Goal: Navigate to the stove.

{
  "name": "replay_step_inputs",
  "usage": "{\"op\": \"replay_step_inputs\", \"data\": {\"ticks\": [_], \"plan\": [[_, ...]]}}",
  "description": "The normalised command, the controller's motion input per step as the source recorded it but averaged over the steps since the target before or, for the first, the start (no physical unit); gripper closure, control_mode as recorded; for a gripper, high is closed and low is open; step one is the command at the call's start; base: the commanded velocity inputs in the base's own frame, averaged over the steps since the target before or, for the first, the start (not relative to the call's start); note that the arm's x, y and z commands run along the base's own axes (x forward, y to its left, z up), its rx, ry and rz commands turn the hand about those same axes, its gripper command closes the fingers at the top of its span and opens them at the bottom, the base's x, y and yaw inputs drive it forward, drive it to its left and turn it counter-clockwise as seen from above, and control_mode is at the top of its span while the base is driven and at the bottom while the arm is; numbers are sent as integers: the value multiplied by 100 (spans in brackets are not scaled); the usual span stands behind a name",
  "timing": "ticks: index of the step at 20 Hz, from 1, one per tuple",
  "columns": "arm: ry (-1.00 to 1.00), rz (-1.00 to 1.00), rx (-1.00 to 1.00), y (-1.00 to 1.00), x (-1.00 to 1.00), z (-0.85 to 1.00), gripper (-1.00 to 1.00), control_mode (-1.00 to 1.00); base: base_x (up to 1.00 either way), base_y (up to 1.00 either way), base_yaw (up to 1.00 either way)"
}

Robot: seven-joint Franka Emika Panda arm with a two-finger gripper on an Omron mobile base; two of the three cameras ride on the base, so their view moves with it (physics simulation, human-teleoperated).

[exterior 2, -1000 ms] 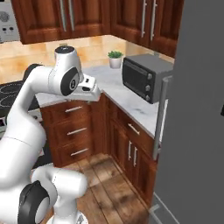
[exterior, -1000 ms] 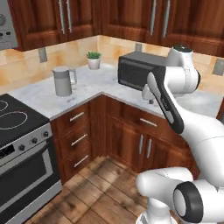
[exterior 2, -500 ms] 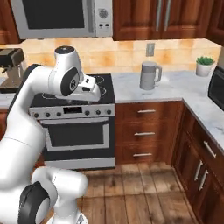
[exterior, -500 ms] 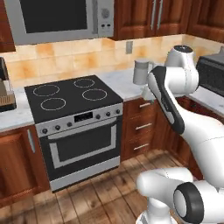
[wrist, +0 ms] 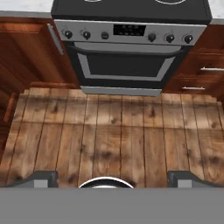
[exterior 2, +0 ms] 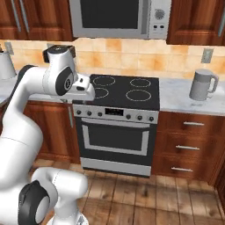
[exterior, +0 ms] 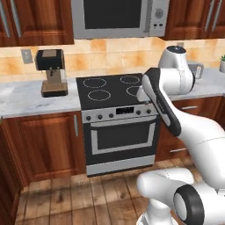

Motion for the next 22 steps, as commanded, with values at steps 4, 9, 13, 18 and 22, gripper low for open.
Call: {"op": "replay_step_inputs", "data": {"ticks": [4,9,13,18,22], "plan": [[0,0,0,0,0,0,-100,100,57,-19,3],[0,0,0,0,0,0,-100,100,91,-7,1],[0,0,0,0,0,0,-100,100,88,-16,5],[0,0,0,0,0,0,-100,100,70,-36,6],[0,0,0,0,0,0,-100,100,64,-41,6]]}}
